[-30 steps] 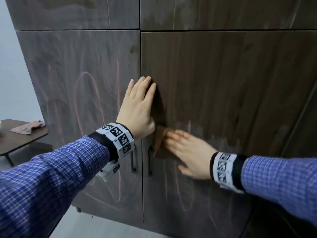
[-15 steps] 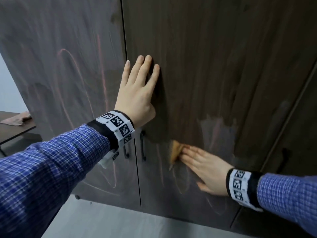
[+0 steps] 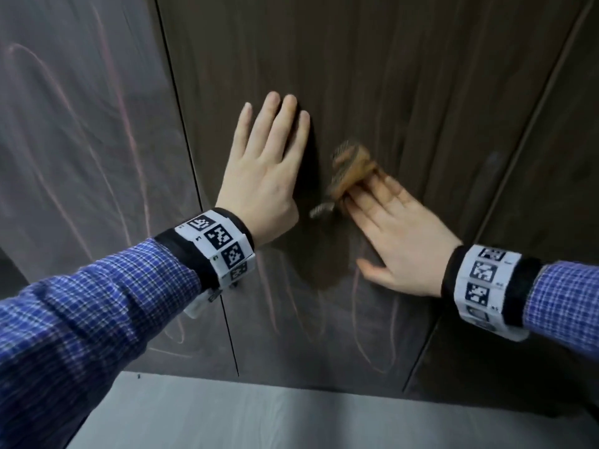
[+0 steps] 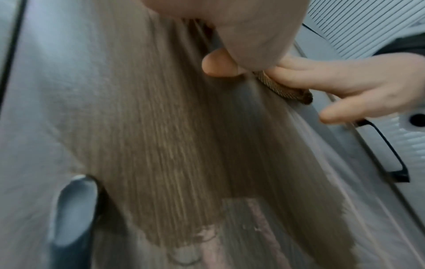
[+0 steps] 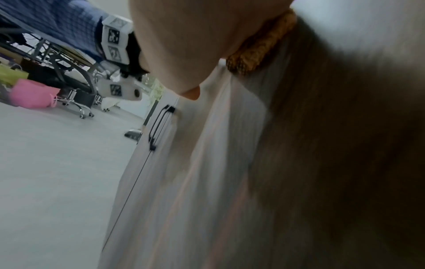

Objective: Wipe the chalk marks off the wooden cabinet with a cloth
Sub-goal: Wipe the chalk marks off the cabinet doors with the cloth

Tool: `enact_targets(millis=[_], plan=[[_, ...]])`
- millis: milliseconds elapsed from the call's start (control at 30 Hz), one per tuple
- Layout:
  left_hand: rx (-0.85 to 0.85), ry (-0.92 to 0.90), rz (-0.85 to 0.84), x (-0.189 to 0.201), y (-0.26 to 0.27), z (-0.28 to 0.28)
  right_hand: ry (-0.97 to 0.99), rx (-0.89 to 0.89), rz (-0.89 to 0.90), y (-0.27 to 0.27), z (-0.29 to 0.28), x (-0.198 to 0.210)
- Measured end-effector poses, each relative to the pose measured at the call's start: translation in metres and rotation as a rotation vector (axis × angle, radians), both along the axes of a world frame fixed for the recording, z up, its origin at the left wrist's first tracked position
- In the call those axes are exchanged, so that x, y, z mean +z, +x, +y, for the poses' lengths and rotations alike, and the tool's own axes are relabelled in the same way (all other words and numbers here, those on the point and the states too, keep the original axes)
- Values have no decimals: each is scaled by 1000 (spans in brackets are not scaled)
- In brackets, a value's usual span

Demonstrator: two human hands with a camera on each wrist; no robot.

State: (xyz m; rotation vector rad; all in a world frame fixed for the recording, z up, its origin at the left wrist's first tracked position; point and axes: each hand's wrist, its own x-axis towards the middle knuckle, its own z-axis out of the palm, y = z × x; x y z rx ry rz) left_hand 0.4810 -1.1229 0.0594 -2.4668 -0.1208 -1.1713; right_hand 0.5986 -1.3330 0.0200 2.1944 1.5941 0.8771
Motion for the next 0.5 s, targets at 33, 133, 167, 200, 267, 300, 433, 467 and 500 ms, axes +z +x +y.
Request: enact_targets(millis=[33, 133, 167, 200, 267, 300, 433, 467, 500], plan=[[31, 15, 6, -1, 1, 0, -70, 3, 18, 3, -7, -18], [82, 36, 10, -1, 0, -2, -221, -3, 72, 12, -24, -61], [89, 34, 10, 0, 0, -4, -259, -8, 82, 12, -29, -72], [97, 30, 13, 0, 0, -6, -306, -15, 90, 12, -33, -82], [115, 16, 23, 0, -1, -11, -393, -36, 120, 9, -42, -100], [124, 3, 25, 0, -1, -14, -411, -41, 132, 7, -46, -104], [10, 7, 18, -4, -1, -26, -281, -42, 121, 7, -45, -71], [-47, 41, 22, -9, 1, -30, -195, -38, 92, 8, -43, -51], [-88, 70, 36, -16, 3, -34, -116, -36, 51, 11, -41, -31]])
